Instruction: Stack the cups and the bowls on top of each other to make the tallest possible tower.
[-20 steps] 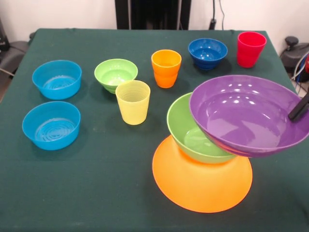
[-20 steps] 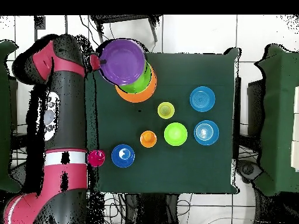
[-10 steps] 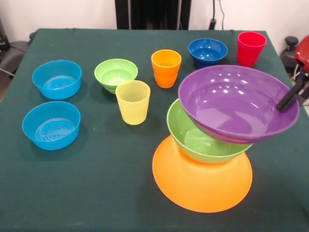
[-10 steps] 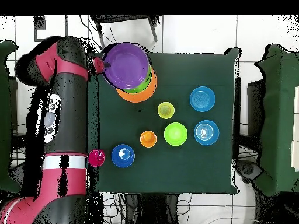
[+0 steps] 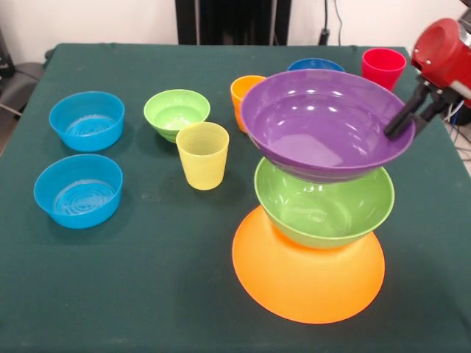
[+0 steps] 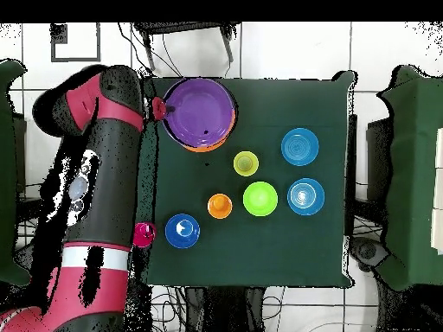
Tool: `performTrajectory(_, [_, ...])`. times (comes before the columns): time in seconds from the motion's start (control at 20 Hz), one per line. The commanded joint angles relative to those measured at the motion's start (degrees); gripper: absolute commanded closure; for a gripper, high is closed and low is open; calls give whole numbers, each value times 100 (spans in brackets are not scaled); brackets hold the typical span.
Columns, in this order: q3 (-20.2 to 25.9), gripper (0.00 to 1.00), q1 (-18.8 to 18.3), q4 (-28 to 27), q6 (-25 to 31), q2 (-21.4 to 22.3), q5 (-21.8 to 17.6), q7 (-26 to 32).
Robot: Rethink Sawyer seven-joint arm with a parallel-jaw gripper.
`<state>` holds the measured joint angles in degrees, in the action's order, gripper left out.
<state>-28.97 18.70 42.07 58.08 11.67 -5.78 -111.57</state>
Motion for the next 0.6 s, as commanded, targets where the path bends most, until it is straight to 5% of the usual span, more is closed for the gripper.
performTrajectory(0.05, [414,100,-11,1117,-722,228,-537,301])
performTrajectory(0.6, [533,100,-19,1056,-1101,104,-402,71])
